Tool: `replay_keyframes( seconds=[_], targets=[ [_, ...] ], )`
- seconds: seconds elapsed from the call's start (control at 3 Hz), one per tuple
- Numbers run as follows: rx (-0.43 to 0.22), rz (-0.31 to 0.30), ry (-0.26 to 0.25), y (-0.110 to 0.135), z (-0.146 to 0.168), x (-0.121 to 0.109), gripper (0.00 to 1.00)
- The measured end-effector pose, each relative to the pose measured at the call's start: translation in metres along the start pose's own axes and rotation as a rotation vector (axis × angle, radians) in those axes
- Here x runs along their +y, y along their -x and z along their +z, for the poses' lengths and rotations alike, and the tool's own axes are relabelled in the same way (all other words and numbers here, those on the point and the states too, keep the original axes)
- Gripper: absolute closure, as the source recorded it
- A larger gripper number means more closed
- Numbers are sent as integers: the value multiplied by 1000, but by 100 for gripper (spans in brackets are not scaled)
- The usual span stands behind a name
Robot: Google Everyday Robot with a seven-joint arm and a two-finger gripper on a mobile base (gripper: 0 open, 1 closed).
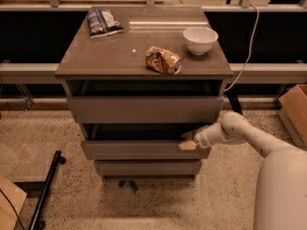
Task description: Open middle drawer
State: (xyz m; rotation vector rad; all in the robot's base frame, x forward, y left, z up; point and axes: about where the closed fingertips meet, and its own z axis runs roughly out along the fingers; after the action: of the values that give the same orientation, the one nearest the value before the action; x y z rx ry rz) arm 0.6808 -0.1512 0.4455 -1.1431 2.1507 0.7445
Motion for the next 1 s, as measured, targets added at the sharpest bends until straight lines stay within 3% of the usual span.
replay_keyframes(
  seconds=[0.67, 1.0],
  targets=[
    [5, 32, -40, -5, -15, 18, 100],
    [6, 32, -35, -5, -12, 19, 81]
  ],
)
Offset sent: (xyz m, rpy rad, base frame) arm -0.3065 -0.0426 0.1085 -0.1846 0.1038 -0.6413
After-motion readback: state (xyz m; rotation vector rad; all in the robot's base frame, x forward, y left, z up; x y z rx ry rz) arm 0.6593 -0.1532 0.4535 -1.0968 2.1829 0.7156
